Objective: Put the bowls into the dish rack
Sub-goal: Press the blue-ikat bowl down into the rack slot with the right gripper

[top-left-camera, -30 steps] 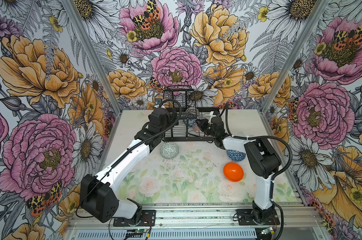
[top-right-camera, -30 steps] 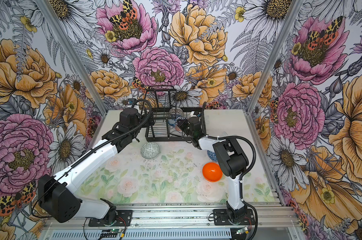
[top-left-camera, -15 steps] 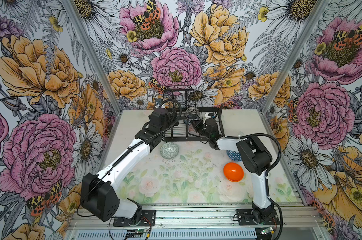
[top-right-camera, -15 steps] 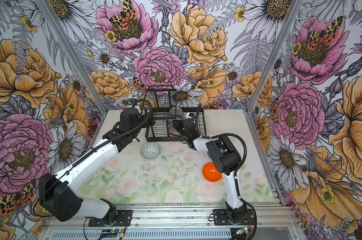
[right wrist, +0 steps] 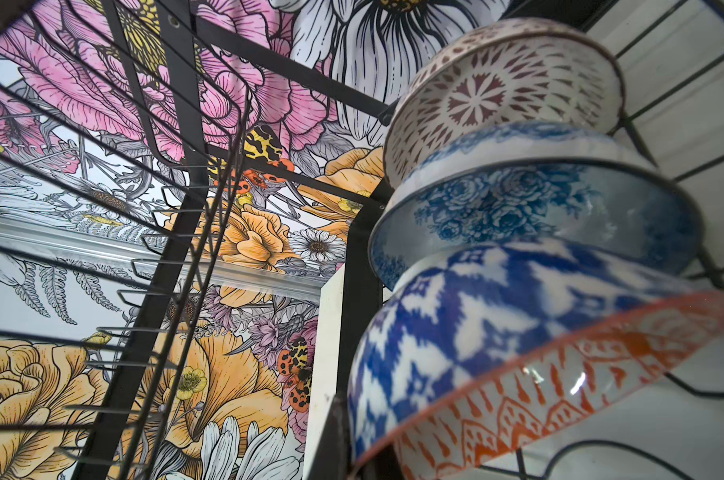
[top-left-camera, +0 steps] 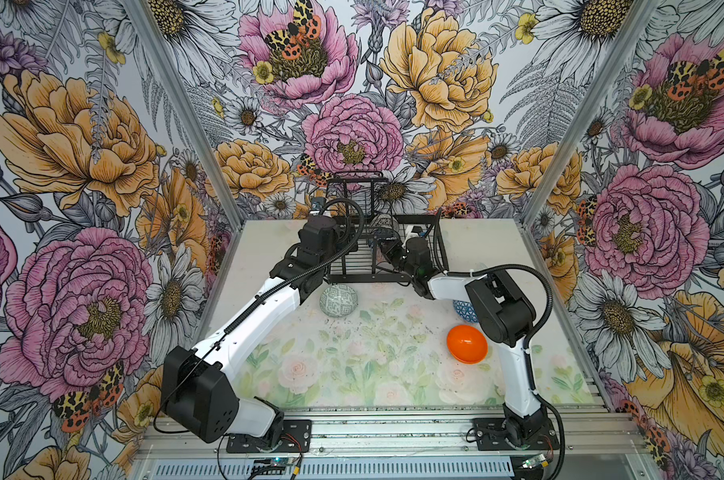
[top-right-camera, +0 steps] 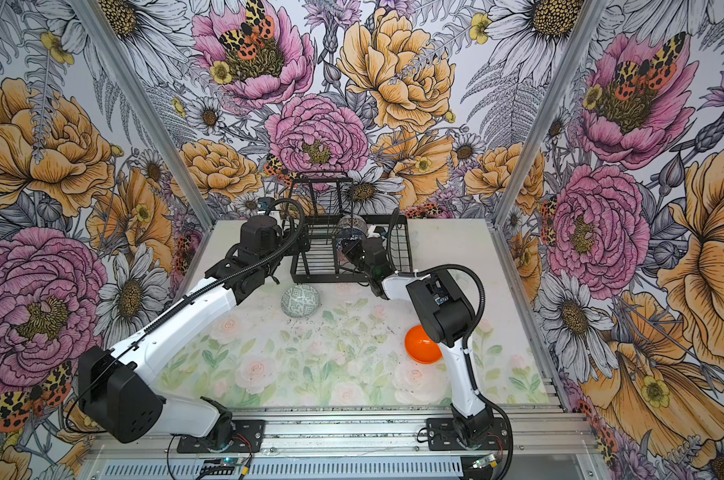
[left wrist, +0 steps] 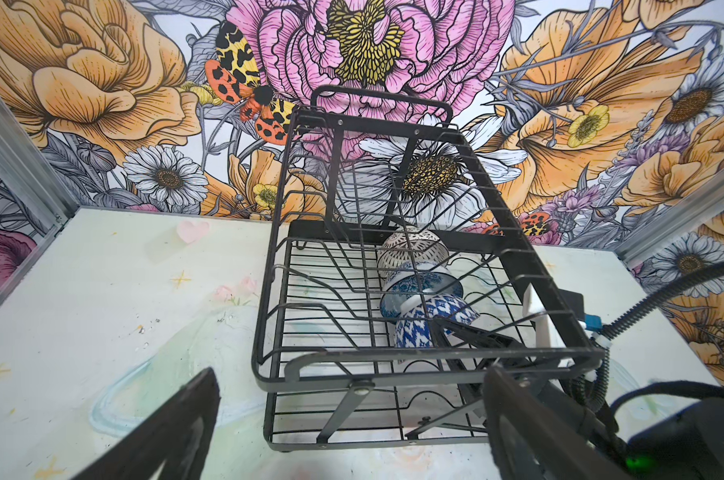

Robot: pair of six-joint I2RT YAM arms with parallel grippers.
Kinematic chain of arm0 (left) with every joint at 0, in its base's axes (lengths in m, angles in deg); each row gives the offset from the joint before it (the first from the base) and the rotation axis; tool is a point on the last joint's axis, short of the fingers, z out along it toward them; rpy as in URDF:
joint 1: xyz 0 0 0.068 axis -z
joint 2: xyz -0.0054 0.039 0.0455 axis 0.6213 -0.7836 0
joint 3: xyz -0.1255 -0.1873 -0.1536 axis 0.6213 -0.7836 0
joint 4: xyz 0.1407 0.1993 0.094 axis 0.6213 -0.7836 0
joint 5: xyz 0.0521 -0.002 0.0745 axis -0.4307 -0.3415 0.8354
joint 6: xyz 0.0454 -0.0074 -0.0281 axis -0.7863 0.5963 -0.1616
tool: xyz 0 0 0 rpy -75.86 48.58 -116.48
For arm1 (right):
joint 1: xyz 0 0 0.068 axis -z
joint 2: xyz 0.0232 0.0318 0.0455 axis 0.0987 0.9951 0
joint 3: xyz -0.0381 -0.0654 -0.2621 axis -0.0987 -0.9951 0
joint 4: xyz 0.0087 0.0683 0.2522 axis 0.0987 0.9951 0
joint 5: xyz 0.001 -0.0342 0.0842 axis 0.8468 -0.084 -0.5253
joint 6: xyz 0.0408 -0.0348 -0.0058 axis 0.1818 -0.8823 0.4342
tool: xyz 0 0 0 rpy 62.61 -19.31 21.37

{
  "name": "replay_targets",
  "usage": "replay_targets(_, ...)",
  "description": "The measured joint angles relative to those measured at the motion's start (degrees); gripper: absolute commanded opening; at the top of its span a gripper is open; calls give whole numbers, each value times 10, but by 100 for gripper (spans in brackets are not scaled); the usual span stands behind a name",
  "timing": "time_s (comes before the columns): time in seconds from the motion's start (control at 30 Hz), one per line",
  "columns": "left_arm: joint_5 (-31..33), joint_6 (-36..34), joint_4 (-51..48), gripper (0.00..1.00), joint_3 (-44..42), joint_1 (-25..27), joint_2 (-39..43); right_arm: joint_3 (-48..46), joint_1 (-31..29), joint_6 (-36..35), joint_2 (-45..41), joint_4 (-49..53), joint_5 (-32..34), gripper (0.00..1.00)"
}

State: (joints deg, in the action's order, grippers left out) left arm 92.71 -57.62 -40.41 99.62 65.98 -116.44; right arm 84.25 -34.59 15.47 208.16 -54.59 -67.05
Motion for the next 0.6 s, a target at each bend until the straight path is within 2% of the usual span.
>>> replay_targets(0.6,0,0,3,99,-15,0,3,2,-15,34,4,0,33,0)
